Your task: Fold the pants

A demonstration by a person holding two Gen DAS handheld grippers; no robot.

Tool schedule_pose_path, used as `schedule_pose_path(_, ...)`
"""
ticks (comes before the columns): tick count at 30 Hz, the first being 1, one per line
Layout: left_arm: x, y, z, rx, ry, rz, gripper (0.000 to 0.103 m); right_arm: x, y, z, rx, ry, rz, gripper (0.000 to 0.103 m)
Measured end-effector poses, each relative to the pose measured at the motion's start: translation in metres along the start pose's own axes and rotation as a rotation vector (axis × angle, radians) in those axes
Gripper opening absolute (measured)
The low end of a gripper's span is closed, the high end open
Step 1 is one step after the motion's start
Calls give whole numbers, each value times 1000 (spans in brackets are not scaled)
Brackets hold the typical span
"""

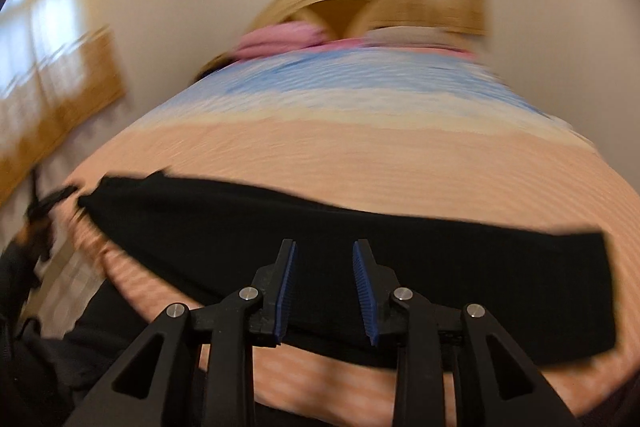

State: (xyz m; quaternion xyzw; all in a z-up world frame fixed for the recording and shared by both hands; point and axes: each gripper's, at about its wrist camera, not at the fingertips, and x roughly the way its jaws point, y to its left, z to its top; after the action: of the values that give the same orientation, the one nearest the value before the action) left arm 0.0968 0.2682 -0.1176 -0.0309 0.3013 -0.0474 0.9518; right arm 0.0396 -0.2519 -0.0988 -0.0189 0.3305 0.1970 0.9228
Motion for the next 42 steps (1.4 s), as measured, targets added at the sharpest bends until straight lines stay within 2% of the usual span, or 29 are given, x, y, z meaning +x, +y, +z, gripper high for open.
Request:
schedule_pose_path(3,19,-4,10,0,60,-42,67,36,63,15,-141,40,89,31)
schedule_pose_path(5,30,-4,15,-23,98,-64,56,57,103,21,-214,62,158,31)
schedule_pose_path(8,42,-6,19,-38,154,-112,54,85,157,26,-323,83,224,31)
schedule_pose_path(11,52,-9,20,-35,206,-81,51,107,193,29,-390,102,269,31)
schedule_pose_path(14,52,-6,19,-36,215,-60,51,124,216,33,-398,114,301,31)
schedule_pose_path(16,53,-4,19,-41,222,-52,51,132,225,34,-391,122,317,31)
schedule_pose_path(19,60,0,20,-81,237,-101,51,137,233,35,-392,129,323,31)
schedule_pose_path(20,63,1,20,-96,243,-117,48,139,236,35,-396,130,321,31)
schedule_pose_path(22,65,4,21,-115,244,-120,20,142,240,35,-405,130,316,31)
schedule_pose_path(23,64,4,23,-120,234,-124,15,143,240,35,-411,129,311,31)
schedule_pose_path(25,59,3,26,-124,211,-135,11,148,245,34,-431,129,299,31)
schedule_pose_path(31,45,13,47,-168,145,-158,9,170,262,25,-488,168,289,31)
schedule_pose_path(35,71,10,43,-120,213,-110,9,179,264,13,-490,196,281,31)
schedule_pose_path(37,85,14,35,-135,239,-99,10,176,264,10,-491,199,289,31)
schedule_pose_path(42,85,23,26,-204,200,-133,13,167,271,4,-561,205,275,30)
